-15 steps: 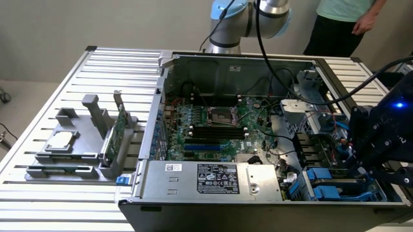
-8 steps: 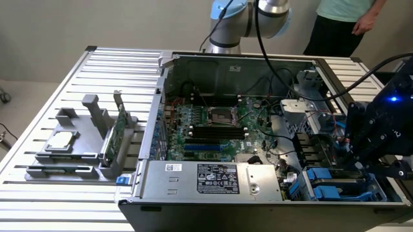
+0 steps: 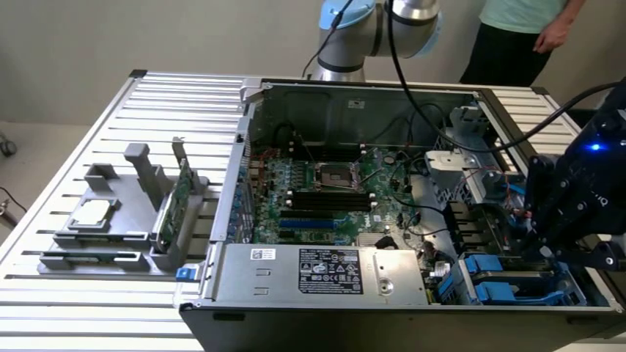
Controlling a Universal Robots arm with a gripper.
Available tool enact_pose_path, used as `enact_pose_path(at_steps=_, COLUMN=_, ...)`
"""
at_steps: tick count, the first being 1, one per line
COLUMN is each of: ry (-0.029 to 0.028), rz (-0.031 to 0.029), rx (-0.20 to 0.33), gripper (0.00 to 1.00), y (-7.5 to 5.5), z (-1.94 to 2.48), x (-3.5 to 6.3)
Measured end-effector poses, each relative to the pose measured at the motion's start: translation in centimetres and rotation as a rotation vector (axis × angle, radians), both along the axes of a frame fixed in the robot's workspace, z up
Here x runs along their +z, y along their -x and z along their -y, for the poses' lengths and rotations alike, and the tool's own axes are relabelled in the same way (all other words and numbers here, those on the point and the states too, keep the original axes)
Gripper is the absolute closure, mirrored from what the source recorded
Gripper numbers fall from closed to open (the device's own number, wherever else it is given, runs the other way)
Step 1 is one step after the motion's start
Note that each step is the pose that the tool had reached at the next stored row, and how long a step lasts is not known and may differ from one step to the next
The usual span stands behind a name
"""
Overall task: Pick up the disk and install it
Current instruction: 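Insert the first disk wire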
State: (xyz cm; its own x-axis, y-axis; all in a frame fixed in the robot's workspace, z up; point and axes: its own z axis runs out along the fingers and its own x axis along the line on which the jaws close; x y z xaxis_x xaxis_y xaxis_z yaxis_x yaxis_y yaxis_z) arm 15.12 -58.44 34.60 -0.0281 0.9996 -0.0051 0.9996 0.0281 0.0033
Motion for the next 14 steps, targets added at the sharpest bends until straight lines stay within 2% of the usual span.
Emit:
enact_pose_path(at_steps=3, ry=0.0129, rz=-0.0016, rx=-0.011, gripper=0.84, y=-0.02, z=-0.01, x=-0.05)
enact_pose_path(at_steps=7, ry=0.0237, rz=-0.0075, rx=-0.02, gripper=0.84, y=-0.04, z=-0.21, x=-0.1)
enact_pose_path(at_steps=11, ry=0.0352, rz=-0.0168, rx=-0.024, gripper=0.84, y=-0.11, z=-0.52, x=-0.18)
enact_pose_path(at_steps=14, ry=0.0404, rz=-0.0232, rx=-0.026, gripper=0.84, y=-0.23, z=-0.76, x=-0.22)
